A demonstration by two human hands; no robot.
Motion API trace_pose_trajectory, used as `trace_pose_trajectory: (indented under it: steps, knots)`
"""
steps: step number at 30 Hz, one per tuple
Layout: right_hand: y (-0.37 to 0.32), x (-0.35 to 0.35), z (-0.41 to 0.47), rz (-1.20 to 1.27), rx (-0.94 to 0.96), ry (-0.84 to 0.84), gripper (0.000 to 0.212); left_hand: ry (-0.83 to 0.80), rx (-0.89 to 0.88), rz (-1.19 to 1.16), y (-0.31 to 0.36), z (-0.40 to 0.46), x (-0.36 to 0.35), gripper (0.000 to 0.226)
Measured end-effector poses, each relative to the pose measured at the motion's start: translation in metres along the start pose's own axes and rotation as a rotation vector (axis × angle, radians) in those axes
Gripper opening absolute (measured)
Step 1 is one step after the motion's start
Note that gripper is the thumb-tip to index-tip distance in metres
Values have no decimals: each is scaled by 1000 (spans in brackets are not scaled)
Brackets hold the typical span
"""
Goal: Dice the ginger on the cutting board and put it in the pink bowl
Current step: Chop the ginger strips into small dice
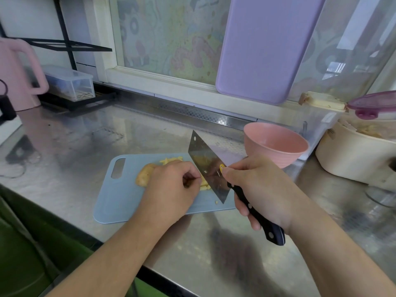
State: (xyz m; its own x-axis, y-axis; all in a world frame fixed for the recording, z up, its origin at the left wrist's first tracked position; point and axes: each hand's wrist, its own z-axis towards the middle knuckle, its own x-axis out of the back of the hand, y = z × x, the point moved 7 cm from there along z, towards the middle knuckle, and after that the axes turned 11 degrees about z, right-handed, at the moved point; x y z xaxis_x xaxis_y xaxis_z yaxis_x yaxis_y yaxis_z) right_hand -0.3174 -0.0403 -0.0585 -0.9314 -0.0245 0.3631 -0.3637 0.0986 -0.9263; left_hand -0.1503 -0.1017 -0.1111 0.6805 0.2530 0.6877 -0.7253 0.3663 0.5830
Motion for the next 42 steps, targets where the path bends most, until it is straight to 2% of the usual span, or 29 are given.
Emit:
trace_pose_trajectory:
  steps: [16, 32, 42]
  knots:
    - [8, -13, 9, -118, -85, -2, 37, -19, 30, 15, -1, 1, -1, 13]
    - [15, -10, 12, -62, -55, 22, 41, -38, 11, -27, 1, -1, -1, 17]
    - [2, 1, 3, -25, 10, 35, 41, -31, 82, -77, -3, 0, -1, 17]
